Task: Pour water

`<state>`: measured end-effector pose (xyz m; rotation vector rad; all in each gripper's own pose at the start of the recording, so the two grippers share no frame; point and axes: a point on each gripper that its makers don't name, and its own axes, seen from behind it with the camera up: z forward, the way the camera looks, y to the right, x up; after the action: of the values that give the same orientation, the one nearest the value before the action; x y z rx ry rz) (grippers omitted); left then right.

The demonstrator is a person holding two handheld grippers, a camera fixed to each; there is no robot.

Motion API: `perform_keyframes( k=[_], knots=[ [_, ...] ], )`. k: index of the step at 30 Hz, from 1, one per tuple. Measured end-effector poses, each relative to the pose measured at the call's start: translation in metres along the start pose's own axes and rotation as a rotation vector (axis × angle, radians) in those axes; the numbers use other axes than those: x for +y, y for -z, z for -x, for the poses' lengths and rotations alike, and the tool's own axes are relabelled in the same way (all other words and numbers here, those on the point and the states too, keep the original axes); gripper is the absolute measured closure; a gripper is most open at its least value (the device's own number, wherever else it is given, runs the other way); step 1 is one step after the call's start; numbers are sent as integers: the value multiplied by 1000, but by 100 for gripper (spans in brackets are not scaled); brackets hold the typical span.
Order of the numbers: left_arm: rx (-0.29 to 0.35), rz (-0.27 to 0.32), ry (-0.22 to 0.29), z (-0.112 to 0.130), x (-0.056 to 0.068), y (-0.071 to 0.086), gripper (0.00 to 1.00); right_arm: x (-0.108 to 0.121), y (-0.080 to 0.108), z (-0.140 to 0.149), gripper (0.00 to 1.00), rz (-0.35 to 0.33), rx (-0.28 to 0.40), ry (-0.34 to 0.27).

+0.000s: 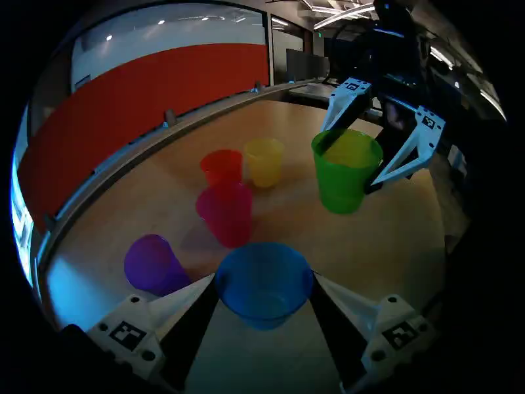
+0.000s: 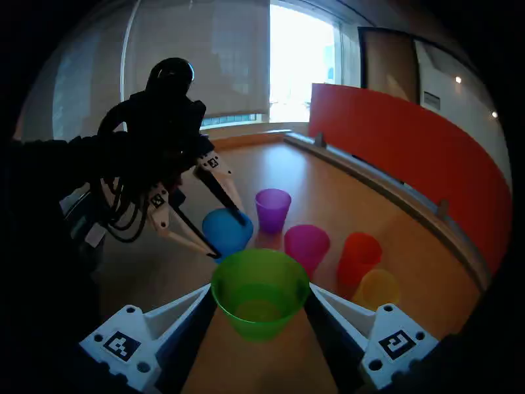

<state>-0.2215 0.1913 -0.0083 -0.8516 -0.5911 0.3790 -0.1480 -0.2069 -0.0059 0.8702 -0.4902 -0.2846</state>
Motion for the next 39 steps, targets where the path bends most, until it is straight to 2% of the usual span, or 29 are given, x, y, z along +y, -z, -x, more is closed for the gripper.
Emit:
perform_keyframes(
  k=[12, 27, 39],
  knots=[
    [-3, 19, 19, 12, -2, -14, 11, 5, -5, 5, 10, 1, -2, -14],
    [18, 16, 37, 19, -4, -16, 11, 5, -8, 8, 10, 6, -10, -10],
    [-24, 10, 10, 31, -2, -17, 9, 4, -9, 8, 10, 5, -6, -9]
  ],
)
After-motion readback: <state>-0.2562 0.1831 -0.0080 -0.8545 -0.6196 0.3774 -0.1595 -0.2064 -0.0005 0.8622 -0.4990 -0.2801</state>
